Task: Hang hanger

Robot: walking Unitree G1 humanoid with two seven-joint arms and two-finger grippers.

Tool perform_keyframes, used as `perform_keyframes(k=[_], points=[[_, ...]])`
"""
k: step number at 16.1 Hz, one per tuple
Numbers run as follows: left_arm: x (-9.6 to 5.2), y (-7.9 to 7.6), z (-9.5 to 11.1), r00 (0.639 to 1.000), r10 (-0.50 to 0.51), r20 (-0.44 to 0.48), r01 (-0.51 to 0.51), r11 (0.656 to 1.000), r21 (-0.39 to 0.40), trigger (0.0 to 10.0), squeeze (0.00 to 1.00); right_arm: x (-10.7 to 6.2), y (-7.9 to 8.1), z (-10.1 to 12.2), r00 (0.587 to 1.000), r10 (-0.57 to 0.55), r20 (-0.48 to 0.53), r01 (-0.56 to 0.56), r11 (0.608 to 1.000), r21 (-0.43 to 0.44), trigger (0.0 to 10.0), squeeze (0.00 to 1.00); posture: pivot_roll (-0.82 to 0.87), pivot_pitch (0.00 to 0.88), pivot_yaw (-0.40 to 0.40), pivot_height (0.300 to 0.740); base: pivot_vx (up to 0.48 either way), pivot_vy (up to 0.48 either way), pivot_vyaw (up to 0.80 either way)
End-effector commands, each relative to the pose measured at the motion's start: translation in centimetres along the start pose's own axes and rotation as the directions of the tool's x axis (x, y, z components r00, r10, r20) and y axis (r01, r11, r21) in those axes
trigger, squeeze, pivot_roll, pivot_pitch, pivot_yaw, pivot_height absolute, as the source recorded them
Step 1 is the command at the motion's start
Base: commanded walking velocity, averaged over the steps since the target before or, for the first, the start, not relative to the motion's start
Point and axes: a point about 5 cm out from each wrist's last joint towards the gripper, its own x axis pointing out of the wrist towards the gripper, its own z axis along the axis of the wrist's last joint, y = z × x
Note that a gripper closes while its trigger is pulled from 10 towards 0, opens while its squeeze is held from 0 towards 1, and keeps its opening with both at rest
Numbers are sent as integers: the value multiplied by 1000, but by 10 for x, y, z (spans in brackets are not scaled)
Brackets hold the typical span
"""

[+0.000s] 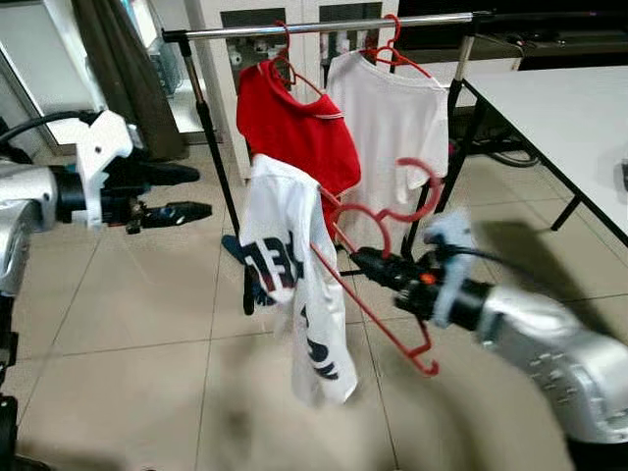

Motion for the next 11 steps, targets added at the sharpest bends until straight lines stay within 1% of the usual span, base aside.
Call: perform_keyframes(k=[1,2,3,4,5,6,7,8,9,10,11], points=[[-4,2,1,1000,18,8,-18,1000,19,10000,1000,-1,8,14,994,93,58,-91,995,-47,0,0,-146,0,51,740,0,0,0],[-3,2,3,999,8,37,-9,1000,20,10000,1000,-3,9,15,991,127,43,-124,990,-64,0,0,-146,0,47,740,0,0,0],[-2,2,5,999,-2,47,1,1000,28,10000,651,-4,9,16,989,144,32,-141,987,-72,0,0,-146,0,47,740,0,0,0],[1,2,9,998,-26,58,24,999,46,10000,0,-6,9,17,986,169,14,-167,982,-87,0,0,-148,0,48,740,0,0,0],[3,2,8,998,-40,43,37,998,58,10000,0,-7,8,19,985,173,11,-171,980,-99,0,0,-155,0,54,740,0,0,0],[4,2,4,1000,-28,5,28,997,68,10000,0,-9,7,21,984,178,13,-175,979,-104,0,0,-157,0,55,740,0,0,0],[4,2,-5,999,2,-45,1,998,71,10000,0,-11,8,22,981,193,16,-190,976,-106,0,0,-160,0,55,740,0,0,0],[1,3,-13,996,47,-75,-41,996,75,10000,0,-13,10,23,977,211,19,-208,972,-105,0,0,-160,0,54,740,0,0,0],[-3,5,-17,992,83,-93,-76,994,80,10000,0,-14,11,23,974,228,19,-225,969,-106,0,0,-159,0,53,740,0,0,0],[-3,5,-17,992,83,-93,-76,994,80,10000,0,-14,11,23,974,228,19,-225,969,-106,0,0,-159,0,53,740,0,0,0],[-8,8,-23,986,131,-99,-123,989,83,10000,0,-15,13,24,967,252,17,-249,963,-106,0,0,-158,0,52,740,0,0,0]])
